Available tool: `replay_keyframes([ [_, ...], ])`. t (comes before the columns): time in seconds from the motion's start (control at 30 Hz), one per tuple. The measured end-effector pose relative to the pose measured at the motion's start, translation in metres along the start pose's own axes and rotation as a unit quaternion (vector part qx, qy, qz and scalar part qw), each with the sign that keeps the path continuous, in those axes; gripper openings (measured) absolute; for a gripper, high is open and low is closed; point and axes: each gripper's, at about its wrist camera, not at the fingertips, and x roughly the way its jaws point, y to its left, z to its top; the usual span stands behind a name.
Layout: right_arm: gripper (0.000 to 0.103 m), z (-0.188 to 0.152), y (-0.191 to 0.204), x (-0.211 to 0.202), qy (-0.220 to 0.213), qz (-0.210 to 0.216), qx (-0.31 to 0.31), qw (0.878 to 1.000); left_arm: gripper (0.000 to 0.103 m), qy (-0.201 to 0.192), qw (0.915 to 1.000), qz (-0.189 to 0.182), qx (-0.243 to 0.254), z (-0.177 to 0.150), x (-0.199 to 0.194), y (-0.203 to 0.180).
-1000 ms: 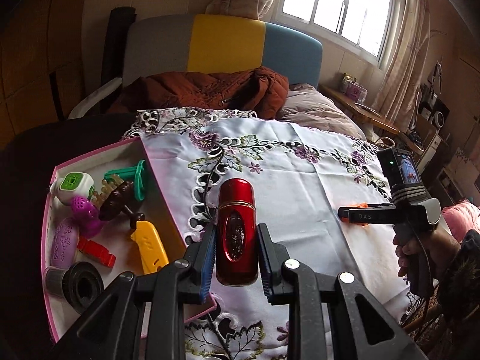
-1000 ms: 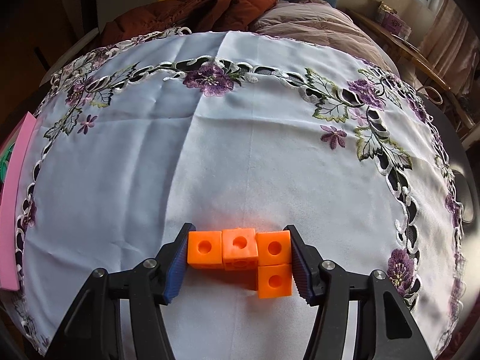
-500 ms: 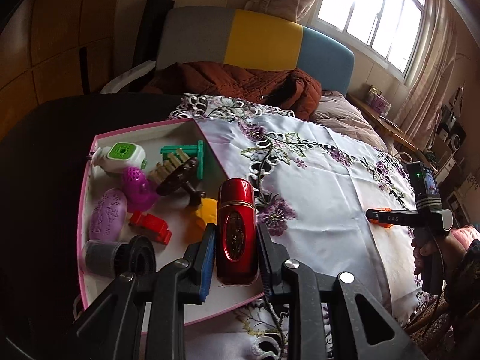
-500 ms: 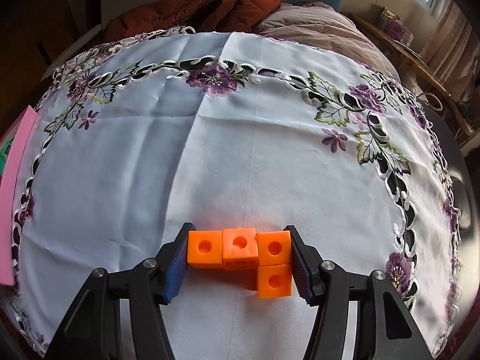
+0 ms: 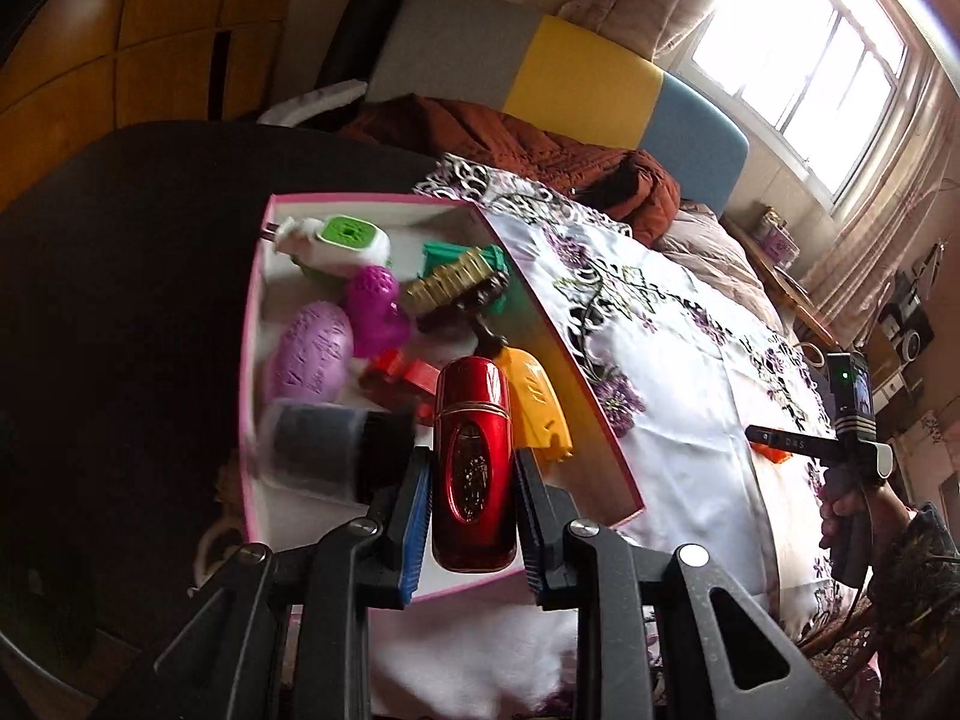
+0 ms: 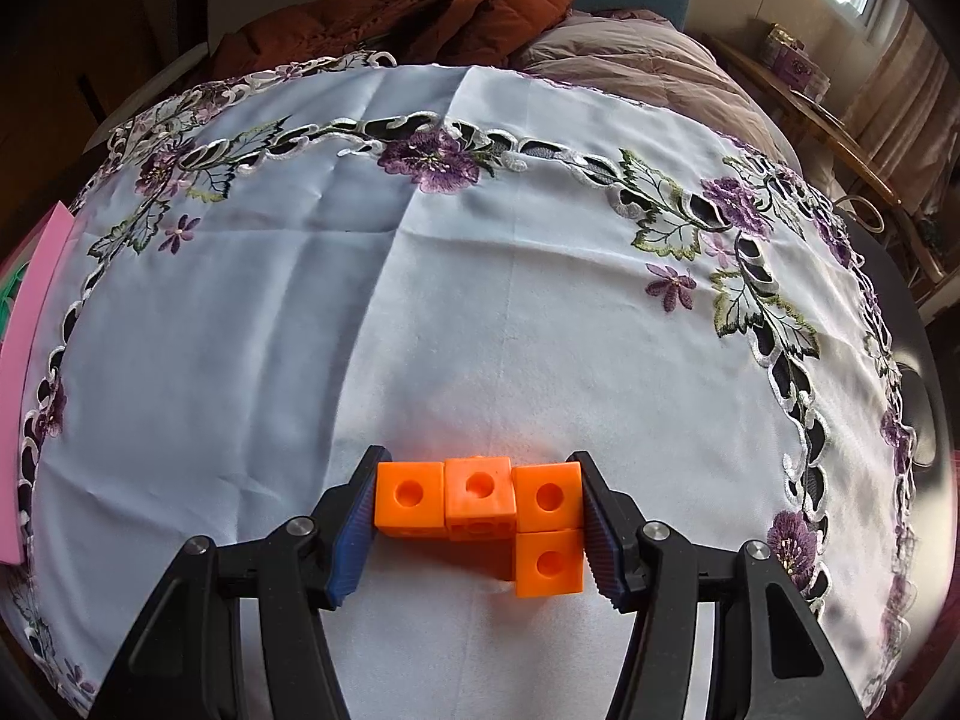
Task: Organize rigid objects
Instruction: 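Carry the red tube into the tray and open the left tool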
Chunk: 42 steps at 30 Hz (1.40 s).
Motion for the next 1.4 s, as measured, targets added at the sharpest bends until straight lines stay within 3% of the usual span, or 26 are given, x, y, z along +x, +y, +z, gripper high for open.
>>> replay_keyframes([
  [0.17, 0.06, 0.0, 0.001, -0.001, -0.001, -0.002, -0.002, 1.0, 0.025, 0.023, 0.9996, -0.01, -0.014, 0.004, 0.019, -0.003],
  [0.33, 0.06, 0.0, 0.001, -0.001, -0.001, -0.002, -0.004, 1.0, 0.025, 0.041, 0.999, 0.004, 0.016, 0.006, 0.041, -0.009],
  [0.53, 0.06, 0.0, 0.0, -0.001, -0.001, -0.002, -0.005, 1.0, 0.029, 0.058, 0.9981, 0.014, 0.013, 0.0, 0.053, -0.006],
  [0.77, 0.06, -0.001, 0.001, -0.001, -0.002, -0.004, -0.008, 1.0, 0.03, 0.041, 0.9981, 0.036, 0.027, -0.003, 0.043, -0.009],
  [1.07, 0.06, -0.001, 0.001, -0.002, -0.003, -0.007, -0.013, 1.0, 0.032, -0.007, 0.9954, 0.085, 0.043, 0.003, 0.015, -0.016],
  [1.4, 0.06, -0.002, 0.002, -0.002, -0.004, -0.008, -0.014, 1.0, 0.034, -0.031, 0.9953, 0.083, 0.04, 0.007, -0.005, -0.02],
])
